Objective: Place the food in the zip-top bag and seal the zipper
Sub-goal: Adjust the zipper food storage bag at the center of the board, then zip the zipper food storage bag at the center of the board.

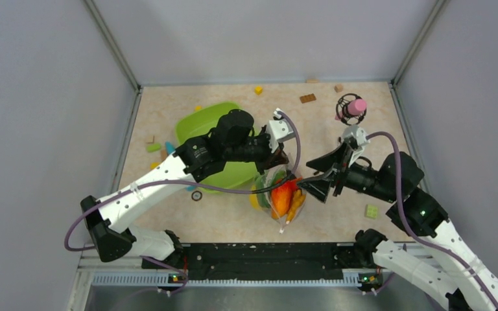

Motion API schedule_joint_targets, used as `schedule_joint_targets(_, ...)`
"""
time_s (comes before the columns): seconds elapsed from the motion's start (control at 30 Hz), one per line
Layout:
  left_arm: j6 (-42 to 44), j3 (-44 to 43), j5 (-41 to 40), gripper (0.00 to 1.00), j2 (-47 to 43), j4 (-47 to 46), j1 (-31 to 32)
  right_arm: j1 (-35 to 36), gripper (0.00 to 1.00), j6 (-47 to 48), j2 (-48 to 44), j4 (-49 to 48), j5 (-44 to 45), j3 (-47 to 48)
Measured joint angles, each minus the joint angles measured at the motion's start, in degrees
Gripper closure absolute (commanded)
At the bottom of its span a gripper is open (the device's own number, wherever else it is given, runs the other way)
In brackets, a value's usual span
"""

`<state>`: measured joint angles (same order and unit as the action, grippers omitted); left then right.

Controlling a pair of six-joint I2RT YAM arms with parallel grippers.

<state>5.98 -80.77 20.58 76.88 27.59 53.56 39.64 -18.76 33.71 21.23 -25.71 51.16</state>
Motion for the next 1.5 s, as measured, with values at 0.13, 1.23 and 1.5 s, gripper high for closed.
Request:
schedule_joint_targets(0.13, 4.35, -0.26, 0.42, 1.00, 0.00, 1.16, 0.00, 0.00, 0.26, 0.35, 0.70, 0.63, 5.60, 1.95)
schedule_joint_targets(1.23, -9.16, 1.51, -11.13, 0.03, -7.87, -6.88, -0.04, 0.00, 1.00, -14.38, 15.65, 5.16, 20.02, 7.23)
schedule_joint_targets(1.5, -19.21, 15.96, -19.45, 0.06, -20.37, -12.50, -0.15, 0.02, 1.00, -20.00, 21.29, 4.31, 32.59, 10.91)
